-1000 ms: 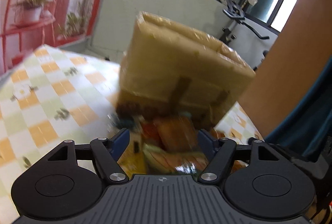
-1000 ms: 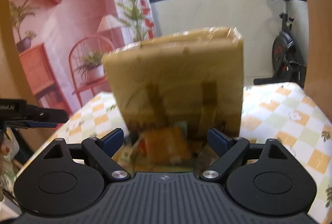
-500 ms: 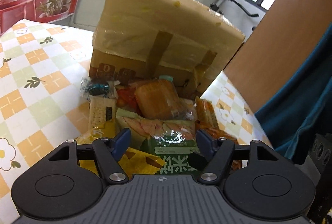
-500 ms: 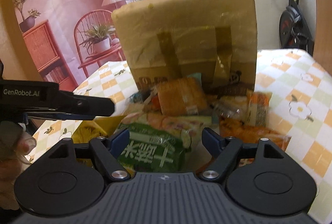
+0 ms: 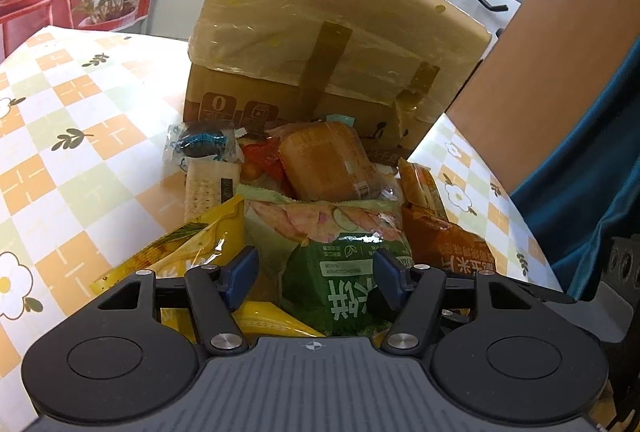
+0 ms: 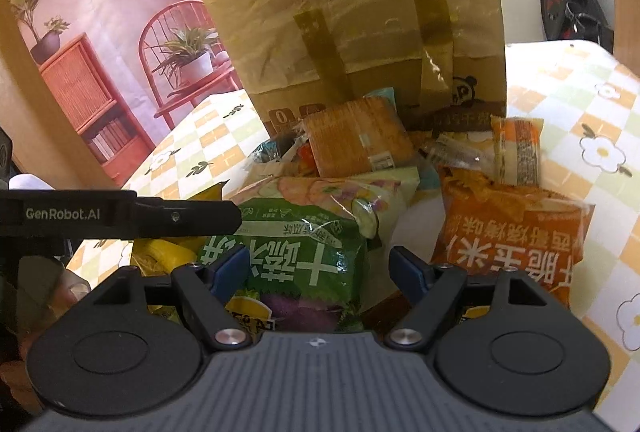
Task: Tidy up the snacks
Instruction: 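Grasp the green cucumber chip bag with both grippers together and lift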
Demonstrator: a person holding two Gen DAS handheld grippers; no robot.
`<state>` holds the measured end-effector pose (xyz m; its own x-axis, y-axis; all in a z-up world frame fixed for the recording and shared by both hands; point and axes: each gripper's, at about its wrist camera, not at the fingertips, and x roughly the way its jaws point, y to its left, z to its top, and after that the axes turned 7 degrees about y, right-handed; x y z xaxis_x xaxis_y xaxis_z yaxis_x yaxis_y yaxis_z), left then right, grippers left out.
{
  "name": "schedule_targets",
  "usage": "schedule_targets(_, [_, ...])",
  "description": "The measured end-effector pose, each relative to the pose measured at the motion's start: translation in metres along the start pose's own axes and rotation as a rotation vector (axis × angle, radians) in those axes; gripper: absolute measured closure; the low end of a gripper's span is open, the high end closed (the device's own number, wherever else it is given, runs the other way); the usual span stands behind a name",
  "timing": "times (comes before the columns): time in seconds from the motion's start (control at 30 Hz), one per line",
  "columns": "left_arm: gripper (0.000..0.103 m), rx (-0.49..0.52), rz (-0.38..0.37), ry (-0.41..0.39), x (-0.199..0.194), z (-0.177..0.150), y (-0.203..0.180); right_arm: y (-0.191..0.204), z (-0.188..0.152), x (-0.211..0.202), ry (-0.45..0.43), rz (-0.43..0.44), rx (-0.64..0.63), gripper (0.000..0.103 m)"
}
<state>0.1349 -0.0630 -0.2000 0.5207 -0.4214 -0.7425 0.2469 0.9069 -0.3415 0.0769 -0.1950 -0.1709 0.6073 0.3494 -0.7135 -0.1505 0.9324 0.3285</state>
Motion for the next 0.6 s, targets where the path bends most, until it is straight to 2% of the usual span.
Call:
schedule_targets(0.27, [0.039, 0.009, 0.009, -0.01, 0.0, -0.004, 0.003, -0.002, -0.002, 0.001, -0.005, 0.014, 0.016, 0.026])
schedule_targets(0.43, [0.045, 0.008, 0.025, -0.017, 0.001, -0.004, 0.005, -0.006, -0.003, -0.001, -0.018, 0.0, 0.045, 0.028])
schedule_targets(0.6, [0.045, 0.009, 0.036, -0.023, 0.002, -0.004, 0.005, -0.01, -0.004, -0.004, -0.028, -0.01, 0.064, 0.029])
